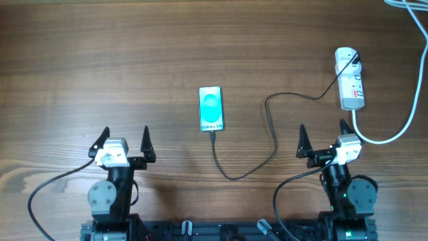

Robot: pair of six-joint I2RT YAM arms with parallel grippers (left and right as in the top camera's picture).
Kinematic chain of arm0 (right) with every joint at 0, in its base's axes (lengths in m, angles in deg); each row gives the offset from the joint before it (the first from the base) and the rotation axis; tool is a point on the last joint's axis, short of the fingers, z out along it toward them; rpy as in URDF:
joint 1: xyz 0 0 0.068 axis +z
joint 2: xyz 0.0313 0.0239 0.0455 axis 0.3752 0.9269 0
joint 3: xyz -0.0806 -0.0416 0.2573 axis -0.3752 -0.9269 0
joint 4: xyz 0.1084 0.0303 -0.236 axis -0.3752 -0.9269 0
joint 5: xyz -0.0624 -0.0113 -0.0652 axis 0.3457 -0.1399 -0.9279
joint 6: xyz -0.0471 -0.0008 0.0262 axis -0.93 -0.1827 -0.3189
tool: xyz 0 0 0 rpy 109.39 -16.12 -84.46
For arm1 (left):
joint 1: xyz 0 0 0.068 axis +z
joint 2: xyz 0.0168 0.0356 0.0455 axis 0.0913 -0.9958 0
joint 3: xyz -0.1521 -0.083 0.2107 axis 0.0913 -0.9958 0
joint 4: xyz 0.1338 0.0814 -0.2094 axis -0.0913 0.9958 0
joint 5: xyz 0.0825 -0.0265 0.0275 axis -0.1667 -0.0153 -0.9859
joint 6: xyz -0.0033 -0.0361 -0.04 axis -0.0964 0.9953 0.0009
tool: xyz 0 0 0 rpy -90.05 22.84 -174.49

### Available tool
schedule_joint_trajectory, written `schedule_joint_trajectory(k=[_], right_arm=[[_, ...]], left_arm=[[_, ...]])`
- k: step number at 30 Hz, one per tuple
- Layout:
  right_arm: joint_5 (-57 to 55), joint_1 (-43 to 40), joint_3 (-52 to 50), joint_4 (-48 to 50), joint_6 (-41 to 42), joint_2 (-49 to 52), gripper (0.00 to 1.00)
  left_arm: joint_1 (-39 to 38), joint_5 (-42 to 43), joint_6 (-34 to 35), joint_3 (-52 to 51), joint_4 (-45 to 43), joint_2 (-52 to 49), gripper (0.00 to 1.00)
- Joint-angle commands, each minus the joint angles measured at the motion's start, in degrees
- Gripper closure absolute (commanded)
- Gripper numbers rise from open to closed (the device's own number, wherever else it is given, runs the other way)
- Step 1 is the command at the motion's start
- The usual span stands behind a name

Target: Plug charger to phone and switch on socket

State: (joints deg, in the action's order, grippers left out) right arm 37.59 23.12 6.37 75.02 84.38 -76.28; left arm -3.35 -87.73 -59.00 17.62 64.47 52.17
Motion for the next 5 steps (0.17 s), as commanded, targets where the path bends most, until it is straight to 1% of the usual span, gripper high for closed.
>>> schedule_joint_trajectory(k=[1, 5], right_arm=[[-0.33, -0.02, -0.02, 0.2, -0.98, -0.57, 0.0], [-0.31, -0.02, -0.02, 0.17, -0.98, -0.57, 0.0]], left_arm=[[0.11, 0.5, -1.09, -0.37, 0.09, 0.61, 0.0], [0.11, 0.5, -1.09, -0.37, 0.09, 0.61, 0.0]])
